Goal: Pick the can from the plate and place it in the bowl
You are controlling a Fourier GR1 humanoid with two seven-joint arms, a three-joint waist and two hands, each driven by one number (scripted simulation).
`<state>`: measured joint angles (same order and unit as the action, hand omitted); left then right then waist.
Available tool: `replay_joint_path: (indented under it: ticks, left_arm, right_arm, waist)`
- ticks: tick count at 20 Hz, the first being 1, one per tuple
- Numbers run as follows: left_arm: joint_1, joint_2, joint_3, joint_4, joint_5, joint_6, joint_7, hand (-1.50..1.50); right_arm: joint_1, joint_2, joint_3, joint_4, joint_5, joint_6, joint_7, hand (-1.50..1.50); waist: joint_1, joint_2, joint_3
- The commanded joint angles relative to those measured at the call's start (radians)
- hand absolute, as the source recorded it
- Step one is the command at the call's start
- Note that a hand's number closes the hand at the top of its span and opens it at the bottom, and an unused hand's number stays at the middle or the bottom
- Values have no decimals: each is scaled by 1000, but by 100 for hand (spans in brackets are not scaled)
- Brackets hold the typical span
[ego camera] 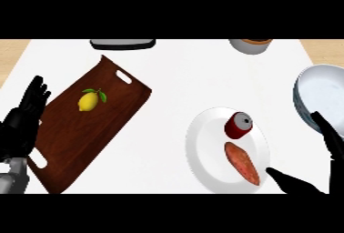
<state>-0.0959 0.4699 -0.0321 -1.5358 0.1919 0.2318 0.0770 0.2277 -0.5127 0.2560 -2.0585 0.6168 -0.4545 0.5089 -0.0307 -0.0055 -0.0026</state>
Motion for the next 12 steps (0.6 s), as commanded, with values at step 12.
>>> replay_joint_path:
  ticks: [12]
  left_arm:
    - [-58, -64, -22, -6, -63, -10, 50, 0]
  right_arm:
    - [-413, -118, -103, -28, -163, 581, 482, -150]
  waist:
    - [55, 8, 1]
